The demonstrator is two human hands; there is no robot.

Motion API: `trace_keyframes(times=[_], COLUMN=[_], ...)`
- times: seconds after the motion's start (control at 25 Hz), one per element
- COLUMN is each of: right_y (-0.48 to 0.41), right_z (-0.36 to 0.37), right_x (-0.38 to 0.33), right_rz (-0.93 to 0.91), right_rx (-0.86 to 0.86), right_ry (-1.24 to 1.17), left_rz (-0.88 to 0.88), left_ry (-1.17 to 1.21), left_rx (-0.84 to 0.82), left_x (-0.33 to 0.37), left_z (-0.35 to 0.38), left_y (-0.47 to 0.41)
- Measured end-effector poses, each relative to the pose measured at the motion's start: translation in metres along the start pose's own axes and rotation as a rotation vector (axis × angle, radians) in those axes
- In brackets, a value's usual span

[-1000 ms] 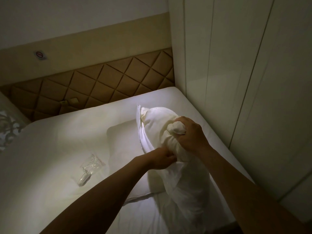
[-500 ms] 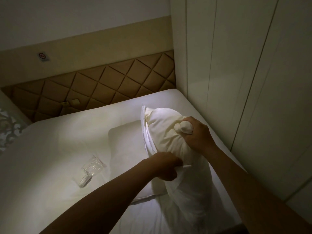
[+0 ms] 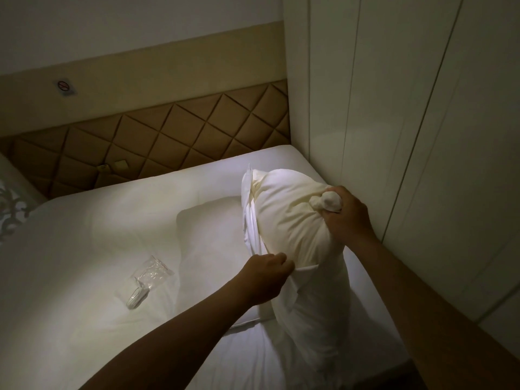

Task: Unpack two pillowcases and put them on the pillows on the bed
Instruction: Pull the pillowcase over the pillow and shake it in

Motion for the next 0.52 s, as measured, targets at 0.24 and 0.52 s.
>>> trace_keyframes(times=[0.24, 0.52], right_y=[0.002, 0.005], right_z=[0.003, 0.015], right_x=[0.004, -0.001], right_rz=[0.029, 0.012], right_rx=[-0.002, -0.051], right_ry=[-0.036, -0.043], left_rz=[-0.096, -0.318], left_ry=[0.151, 0.601], left_rx=[-0.228, -0.628], left_x=[-0.006, -0.007], left_z=[0.004, 0.043], left_y=[-0.005, -0.001])
Point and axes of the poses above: each hand's wrist, its own y-axis away from the middle knuckle, its own z-axis out of the palm, x = y × z, the point moved 10 cm from there along -y, towards the middle knuckle, and after that the axes turned 4 degrees about -x, right-handed, at the moved point
